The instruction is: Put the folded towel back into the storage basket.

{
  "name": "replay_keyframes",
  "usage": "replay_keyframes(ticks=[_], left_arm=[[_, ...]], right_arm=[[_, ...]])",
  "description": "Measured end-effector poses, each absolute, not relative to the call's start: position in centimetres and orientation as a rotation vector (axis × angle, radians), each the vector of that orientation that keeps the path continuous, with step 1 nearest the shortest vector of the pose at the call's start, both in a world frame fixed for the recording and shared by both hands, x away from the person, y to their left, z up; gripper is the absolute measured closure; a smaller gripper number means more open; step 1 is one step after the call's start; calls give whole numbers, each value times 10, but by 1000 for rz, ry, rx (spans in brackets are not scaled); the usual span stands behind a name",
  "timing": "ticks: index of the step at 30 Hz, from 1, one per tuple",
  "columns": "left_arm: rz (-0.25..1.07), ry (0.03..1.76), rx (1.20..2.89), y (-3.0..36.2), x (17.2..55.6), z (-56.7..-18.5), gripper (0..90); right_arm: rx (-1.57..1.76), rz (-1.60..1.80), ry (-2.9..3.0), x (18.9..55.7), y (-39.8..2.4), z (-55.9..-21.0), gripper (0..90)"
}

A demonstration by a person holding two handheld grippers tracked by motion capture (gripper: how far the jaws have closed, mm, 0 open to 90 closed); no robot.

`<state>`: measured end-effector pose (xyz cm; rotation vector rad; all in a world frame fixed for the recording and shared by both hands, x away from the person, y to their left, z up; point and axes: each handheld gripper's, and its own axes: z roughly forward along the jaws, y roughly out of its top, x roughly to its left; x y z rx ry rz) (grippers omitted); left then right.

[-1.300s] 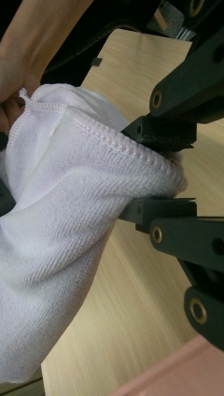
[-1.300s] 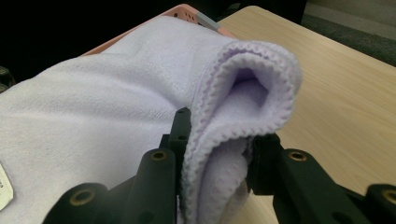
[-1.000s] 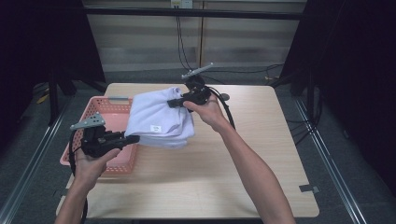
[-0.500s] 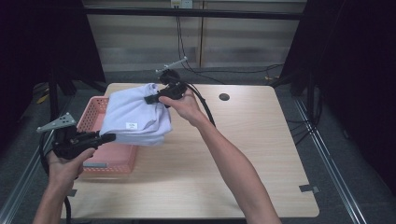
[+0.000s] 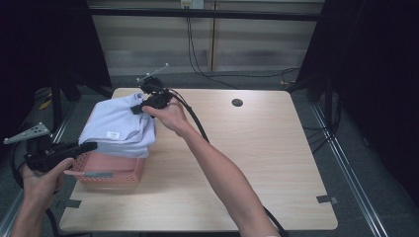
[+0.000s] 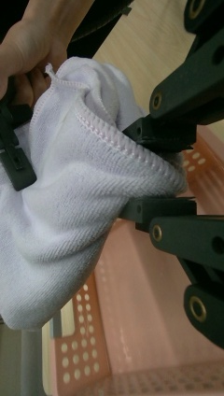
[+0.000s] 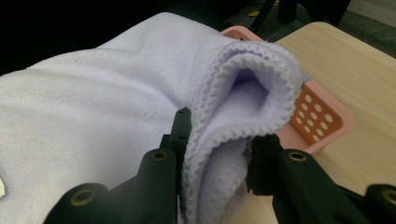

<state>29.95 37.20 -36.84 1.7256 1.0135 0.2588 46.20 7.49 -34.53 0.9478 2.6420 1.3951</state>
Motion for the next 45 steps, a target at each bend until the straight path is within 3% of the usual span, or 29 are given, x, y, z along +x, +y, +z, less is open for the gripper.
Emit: replay_keyframes(ticks=[7, 17, 36, 43, 45], left_arm=[[271, 1082, 1718, 397, 295, -378, 708], [247, 1222, 1718, 423, 300, -416, 713], [261, 1294, 1877, 404, 315, -450, 681], [258, 1321, 1902, 403, 324, -447, 674], [274, 1321, 1919, 399, 325, -446, 634]], right_arm=[[949, 1398, 2654, 463, 103, -353, 688], [1028, 1371, 2687, 468, 132, -395, 685], [1101, 1290, 2666, 472, 133, -445, 649], [1092, 1247, 2643, 473, 134, -451, 570], [1105, 1235, 2639, 474, 133, -451, 534]])
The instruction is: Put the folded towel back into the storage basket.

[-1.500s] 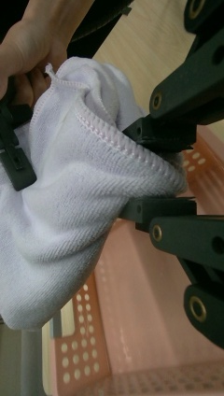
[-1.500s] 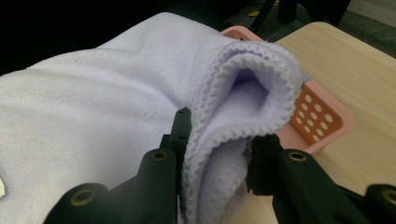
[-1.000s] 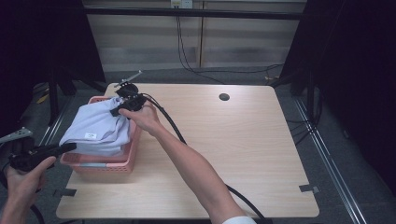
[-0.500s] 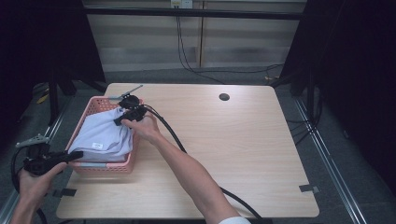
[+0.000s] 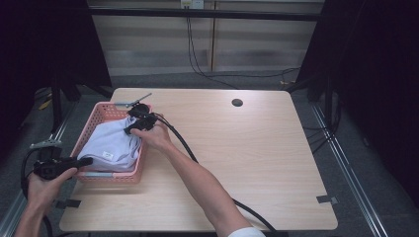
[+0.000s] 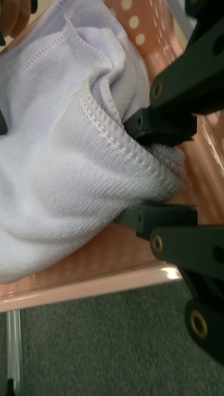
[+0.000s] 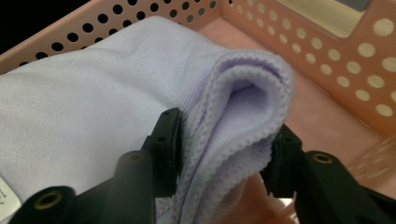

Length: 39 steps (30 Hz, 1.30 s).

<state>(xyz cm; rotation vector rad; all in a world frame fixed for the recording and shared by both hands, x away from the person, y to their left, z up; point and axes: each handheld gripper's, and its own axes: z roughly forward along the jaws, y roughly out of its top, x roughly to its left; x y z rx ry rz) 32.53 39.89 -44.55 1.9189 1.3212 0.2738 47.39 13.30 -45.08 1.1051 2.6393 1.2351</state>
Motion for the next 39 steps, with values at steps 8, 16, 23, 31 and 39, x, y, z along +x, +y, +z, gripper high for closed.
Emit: replay_keyframes(ticks=[8, 16, 23, 31, 39], left_arm=[[334, 1285, 1914, 391, 315, -435, 351], [395, 1249, 1860, 386, 301, -411, 322], [383, 1239, 1854, 351, 291, -413, 388], [387, 1199, 1875, 305, 285, -413, 381], [345, 1111, 1928, 245, 281, -419, 361]], right_arm=[[1071, 1284, 2580, 483, 116, -438, 358], [992, 1343, 2568, 478, 85, -420, 328], [942, 1406, 2539, 461, 29, -409, 309], [952, 1435, 2470, 426, -47, -406, 315], [1004, 1410, 2408, 378, -123, -414, 319]])
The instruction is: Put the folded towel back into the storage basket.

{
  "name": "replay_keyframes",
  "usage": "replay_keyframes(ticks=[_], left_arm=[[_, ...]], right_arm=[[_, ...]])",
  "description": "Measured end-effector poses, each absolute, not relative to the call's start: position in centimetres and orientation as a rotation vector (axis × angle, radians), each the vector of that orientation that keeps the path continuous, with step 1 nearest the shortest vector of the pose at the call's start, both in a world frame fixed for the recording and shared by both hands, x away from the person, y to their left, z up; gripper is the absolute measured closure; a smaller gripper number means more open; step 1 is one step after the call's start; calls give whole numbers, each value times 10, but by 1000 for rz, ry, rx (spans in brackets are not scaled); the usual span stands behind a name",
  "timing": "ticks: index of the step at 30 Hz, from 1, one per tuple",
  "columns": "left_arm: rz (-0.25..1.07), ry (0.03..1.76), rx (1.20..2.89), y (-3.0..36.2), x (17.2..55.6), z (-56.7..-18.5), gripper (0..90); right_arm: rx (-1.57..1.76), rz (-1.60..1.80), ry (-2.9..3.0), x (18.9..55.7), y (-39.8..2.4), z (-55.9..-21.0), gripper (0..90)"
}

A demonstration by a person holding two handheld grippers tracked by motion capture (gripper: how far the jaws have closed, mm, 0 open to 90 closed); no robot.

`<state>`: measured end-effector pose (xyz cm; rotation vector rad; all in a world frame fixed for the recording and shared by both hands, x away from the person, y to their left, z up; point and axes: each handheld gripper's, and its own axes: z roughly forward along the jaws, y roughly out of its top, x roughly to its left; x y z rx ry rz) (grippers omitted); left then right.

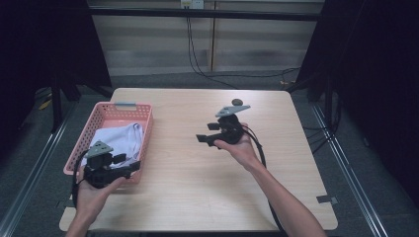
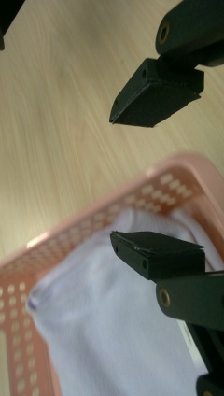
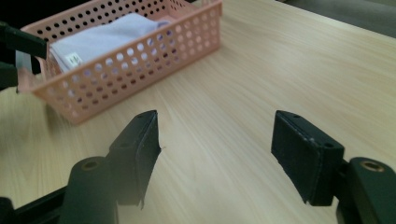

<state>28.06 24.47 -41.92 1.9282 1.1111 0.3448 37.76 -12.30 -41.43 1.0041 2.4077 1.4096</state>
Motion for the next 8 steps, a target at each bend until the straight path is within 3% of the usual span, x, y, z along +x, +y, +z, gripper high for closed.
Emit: replay_keyframes(ticks=[8], left_arm=[[304, 1019, 1951, 194, 270, -440, 315]], right_arm=[[1092, 1381, 2338, 326, -189, -434, 308]])
